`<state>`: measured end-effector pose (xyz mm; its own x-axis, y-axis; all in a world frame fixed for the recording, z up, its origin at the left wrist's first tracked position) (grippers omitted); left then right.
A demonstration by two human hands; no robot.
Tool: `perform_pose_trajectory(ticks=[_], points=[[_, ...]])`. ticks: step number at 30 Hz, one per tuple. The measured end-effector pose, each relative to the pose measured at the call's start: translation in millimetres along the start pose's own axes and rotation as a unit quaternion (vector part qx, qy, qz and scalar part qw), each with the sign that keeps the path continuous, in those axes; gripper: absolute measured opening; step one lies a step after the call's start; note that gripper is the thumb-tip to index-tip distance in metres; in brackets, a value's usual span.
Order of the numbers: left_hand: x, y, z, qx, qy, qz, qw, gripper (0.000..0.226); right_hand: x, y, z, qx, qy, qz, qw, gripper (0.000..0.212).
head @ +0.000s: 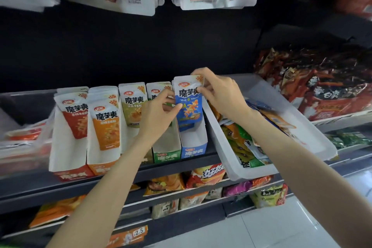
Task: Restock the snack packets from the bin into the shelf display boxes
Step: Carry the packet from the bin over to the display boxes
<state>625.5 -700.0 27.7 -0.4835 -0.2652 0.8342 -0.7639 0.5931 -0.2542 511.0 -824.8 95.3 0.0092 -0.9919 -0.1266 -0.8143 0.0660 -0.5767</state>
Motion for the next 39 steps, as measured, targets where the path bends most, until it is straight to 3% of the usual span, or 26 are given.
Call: perform_pose_trajectory(ticks=[4,10,17,21,25,30,32,36,39], points=[[-15.6,-1.0,2.9,-0.002,-0.058,0.015,0.998,0.016,3.4,-1.1,19.1,-0.067,0.08,0.004,0.995,0.03],[-15.8,-7.8,9.8,0.008,-0.062,0.011,0.998,0.013,22.2,-1.4,45.1,-0.119,0.132,0.069,0.982,0.022],[1.0,-3.3,6.9,0.106,-0.085,-0.001,0.991,0.021,18.9,-1.3,39.3,-0.065,0.105,0.101,0.987,0.027],[22.7,21.0,25.6,0.004,-0.024,0.053,0.998,0.017,29.8,37.3,-2.4,-0.032,0.095,0.089,0.991,0.018],[39.0,31.8,51.3,-0.088,-0.06,0.103,0.989,0.024,73.7,91.4,-31.8,-0.103,0.072,0.189,0.974,0.013],[42.9,38.6,75.0,-0.162,-0.176,0.111,0.965,0.044,120.3,144.0,-42.5,-0.247,0.193,0.302,0.9,0.044],[41.7,40.0,81.0,-0.179,-0.203,0.12,0.955,0.048,128.0,158.9,-37.2,-0.263,0.175,0.34,0.886,0.052],[39.5,39.1,82.8,-0.18,-0.201,0.103,0.957,0.053,128.7,161.2,-34.2,-0.233,0.156,0.342,0.897,0.039],[39.6,38.9,81.7,-0.186,-0.201,0.096,0.957,0.055,108.7,152.0,-40.6,-0.194,0.147,0.282,0.928,0.034]])
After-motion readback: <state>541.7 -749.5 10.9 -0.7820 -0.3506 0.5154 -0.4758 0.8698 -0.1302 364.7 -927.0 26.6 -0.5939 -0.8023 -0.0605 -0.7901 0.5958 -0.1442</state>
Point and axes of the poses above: each hand's wrist, its own y-axis away from the middle knuckle, its own z-axis out of the palm, x = y × z, the point moved 4 cm from there along -y, towards the middle knuckle, and after that the axes turned 11 degrees about -z, right-handed, at the moved point
